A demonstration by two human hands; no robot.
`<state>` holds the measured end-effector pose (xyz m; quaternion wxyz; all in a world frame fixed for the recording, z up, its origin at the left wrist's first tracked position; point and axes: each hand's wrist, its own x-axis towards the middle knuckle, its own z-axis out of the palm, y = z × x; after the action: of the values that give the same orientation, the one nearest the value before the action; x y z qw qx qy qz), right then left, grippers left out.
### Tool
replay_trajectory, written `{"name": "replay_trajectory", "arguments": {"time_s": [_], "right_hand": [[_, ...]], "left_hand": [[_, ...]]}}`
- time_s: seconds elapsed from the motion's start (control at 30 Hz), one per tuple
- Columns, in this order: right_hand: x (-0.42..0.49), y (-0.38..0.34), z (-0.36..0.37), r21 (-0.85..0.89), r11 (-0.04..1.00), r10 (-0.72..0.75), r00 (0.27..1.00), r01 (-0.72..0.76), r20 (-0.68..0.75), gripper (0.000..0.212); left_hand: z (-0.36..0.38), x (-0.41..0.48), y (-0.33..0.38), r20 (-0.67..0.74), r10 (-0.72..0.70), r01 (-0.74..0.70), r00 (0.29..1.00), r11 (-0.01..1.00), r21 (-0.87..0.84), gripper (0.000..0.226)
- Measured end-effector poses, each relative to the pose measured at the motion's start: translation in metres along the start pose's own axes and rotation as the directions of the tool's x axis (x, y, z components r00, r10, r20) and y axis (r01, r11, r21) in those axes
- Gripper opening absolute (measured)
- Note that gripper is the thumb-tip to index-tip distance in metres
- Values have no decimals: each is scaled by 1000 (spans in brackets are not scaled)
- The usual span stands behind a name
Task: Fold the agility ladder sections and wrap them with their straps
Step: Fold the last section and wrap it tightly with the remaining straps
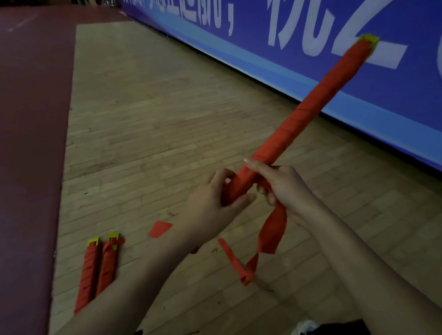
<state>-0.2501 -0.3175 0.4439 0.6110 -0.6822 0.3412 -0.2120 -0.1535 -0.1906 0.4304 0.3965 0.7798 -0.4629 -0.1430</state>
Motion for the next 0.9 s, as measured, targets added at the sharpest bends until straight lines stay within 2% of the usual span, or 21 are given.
{"name": "replay_trajectory", "arguments": {"time_s": [0.1, 0.2, 0.27, 0.37, 0.5, 0.63, 0.73, 0.9], "right_hand": [[1, -3, -3, 64, 997, -56, 996, 52, 63, 41], [-1, -6, -3, 113, 988, -116, 984, 101, 133, 34], [-3, -9, -3, 138, 983, -142, 977, 121, 159, 30], [-5, -13, -3, 152, 978, -169, 969, 142, 180, 32], [-4, -16, -8, 149, 981, -161, 958, 128, 239, 49], [-5, -16, -16, 128, 989, -119, 930, 78, 349, 38], [-3, -14, -20, 132, 991, -58, 930, 10, 363, 32], [-3, -7, -18, -2, 997, -71, 924, 77, 377, 22]], "left_hand": [[-12, 3, 6, 180, -164, 211, 970, 936, -282, 37], [-23, 4, 3, 413, -179, 343, 893, 865, -366, 44], [-28, 3, -1, 487, -155, 385, 859, 823, -417, 51], [-30, 0, -3, 465, -135, 389, 875, 767, -510, 52], [-25, -4, 0, 437, -184, 431, 881, 691, -580, 51], [-25, -3, -4, 368, -231, 417, 901, 699, -581, 48], [-26, -3, -2, 281, -251, 372, 926, 729, -575, 40], [-24, -5, -2, 202, -243, 316, 949, 735, -600, 36]]}}
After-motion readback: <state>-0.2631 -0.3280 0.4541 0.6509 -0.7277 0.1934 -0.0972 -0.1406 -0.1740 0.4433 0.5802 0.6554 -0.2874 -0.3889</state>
